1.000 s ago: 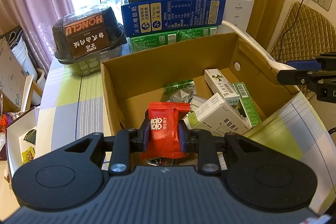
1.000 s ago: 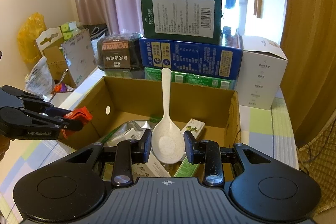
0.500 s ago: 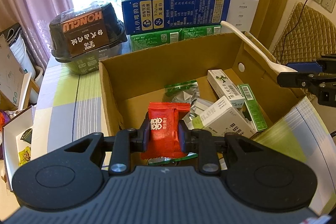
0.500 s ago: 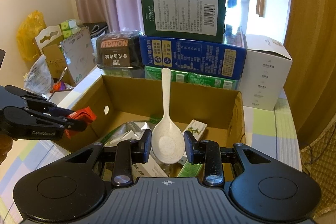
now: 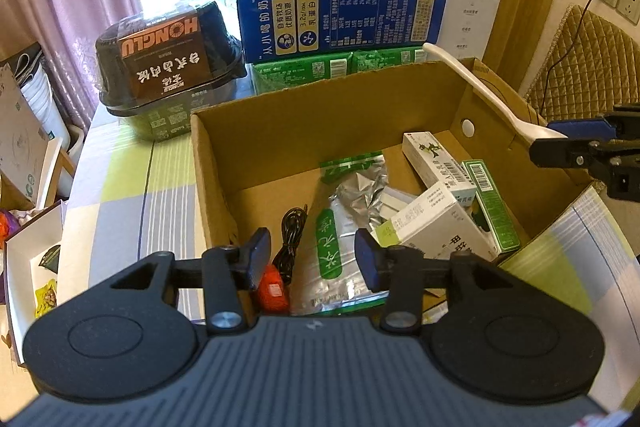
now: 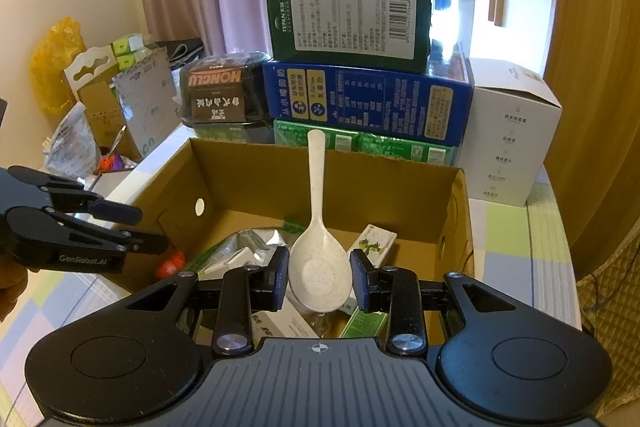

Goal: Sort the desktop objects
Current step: 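Open left tool dropping snack packet while right tool releases spoon into cardboard box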

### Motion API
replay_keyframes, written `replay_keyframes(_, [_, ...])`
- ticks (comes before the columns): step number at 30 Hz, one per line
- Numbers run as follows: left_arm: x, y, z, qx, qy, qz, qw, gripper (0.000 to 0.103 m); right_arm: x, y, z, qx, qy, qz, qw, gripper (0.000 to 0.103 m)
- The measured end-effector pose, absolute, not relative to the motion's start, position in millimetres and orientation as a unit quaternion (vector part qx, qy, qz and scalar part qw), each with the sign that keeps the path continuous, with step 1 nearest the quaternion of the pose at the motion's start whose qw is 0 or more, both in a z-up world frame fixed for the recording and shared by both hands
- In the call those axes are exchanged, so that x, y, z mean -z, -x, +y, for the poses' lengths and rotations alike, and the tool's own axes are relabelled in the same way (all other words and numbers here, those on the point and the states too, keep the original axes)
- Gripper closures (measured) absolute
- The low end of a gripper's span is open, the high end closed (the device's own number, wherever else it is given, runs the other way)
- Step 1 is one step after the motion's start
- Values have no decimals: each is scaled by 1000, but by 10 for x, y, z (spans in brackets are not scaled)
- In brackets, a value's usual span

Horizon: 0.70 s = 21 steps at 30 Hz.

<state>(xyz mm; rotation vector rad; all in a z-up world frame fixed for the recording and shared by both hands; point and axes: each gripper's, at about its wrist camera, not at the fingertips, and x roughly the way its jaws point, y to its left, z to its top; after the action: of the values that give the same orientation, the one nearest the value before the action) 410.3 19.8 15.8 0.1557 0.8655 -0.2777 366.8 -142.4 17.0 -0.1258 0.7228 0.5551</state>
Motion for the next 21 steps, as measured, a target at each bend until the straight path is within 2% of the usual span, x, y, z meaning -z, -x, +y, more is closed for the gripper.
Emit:
replay_keyframes(9, [-157, -4019, 232, 133, -76, 413, 898, 62, -125, -3743, -1390, -275, 45, 353, 893, 73])
replay_keyframes(10, [-159, -4010, 232, 132, -75, 412, 899, 60, -114, -3764, -1397, -278, 39, 355, 892, 71])
replay_keyframes(11, [-161, -4000, 233, 132, -74, 411, 899, 58, -105, -3776, -1413, -275, 32, 355, 893, 64])
replay_keyframes(12, [-162, -3988, 232, 132, -74, 409, 900, 54, -104, -3784, -1434, -271, 25, 355, 895, 61])
replay_keyframes(16, [-171, -3919, 230, 133, -66, 406, 902, 39, -102, -3748, -1537, -264, 9, 359, 895, 58])
replay_keyframes(20, [-202, -3810, 203, 130, -57, 400, 905, 28, -117, -3639, -1659, -256, -4, 362, 896, 54])
replay_keyframes(21, [-218, -3769, 195, 127, -55, 397, 908, 21, -126, -3597, -1688, -255, -7, 361, 897, 52])
